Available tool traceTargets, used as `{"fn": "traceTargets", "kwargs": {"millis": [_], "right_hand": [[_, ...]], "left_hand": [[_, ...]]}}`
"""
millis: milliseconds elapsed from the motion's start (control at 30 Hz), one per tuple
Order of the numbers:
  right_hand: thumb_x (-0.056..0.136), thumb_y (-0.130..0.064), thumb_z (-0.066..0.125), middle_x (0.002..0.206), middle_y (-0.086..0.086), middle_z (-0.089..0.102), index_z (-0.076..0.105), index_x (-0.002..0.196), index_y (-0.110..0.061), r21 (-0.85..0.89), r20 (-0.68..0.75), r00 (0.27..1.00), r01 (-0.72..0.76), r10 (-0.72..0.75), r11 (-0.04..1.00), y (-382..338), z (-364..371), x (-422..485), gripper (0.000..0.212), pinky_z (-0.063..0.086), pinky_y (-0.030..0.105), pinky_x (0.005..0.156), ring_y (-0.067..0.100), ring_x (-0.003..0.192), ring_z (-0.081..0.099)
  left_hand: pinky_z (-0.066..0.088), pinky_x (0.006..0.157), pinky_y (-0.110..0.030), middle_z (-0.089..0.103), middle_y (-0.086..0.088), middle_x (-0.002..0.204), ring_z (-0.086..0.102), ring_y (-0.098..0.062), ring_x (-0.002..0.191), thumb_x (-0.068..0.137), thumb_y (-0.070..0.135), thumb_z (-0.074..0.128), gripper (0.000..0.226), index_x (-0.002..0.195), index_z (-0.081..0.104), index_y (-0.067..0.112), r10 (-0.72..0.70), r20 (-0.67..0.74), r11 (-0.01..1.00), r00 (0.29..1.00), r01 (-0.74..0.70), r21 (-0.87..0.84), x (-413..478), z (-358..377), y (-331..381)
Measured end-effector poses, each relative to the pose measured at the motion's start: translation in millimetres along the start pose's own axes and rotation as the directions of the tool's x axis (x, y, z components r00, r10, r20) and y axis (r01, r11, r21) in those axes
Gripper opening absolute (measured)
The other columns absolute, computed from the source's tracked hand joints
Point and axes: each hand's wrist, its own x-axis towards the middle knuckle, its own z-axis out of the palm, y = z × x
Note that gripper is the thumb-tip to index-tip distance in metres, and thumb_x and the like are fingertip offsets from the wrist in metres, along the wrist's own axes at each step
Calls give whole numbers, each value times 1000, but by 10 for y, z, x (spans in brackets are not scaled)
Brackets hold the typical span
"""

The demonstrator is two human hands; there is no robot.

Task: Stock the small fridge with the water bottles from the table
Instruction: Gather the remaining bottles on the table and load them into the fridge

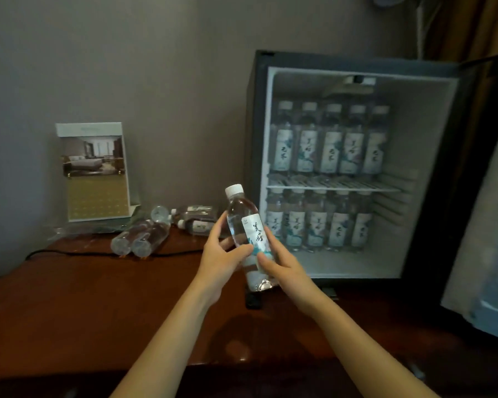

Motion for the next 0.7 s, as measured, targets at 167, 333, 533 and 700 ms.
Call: {"fn": "traceTargets", "kwargs": {"millis": [167,333,533,700], "right_hand": [[89,-11,59,113,-1,68,49,130,-17,-3,-50,995,-85,85,996,-171,-522,-460,43,52,19,76,10,98,67],[85,-10,65,111,-1,68,50,125,-23,-77,-217,975,-75,57,994,-352,-1060,-1005,45,54,21,78,10,97,67],[80,-10,70,111,-5,66,45,122,-30,-182,-408,913,-95,13,979,-572,-1655,-1645,53,54,23,84,8,100,66],[77,-12,75,118,-7,62,38,130,-30,-337,-543,836,-129,-81,933,-720,-2051,-2125,67,53,25,89,6,103,63]], "left_hand": [[56,72,-35,62,-5,122,62,-27,110,75,3,70,82,134,35,47,-11,203,999,979,2,43,-83,521,-16],[57,69,-30,69,-1,107,70,-18,91,82,-6,60,73,130,32,42,17,359,999,933,-27,22,-236,1268,-15],[56,78,-37,68,-7,111,68,-21,98,82,-5,60,70,134,36,35,93,533,996,841,-86,-37,-451,2171,20],[55,81,-33,64,-3,117,65,-15,103,64,13,70,88,140,29,33,174,645,985,744,-126,-121,-677,2878,47]]}}
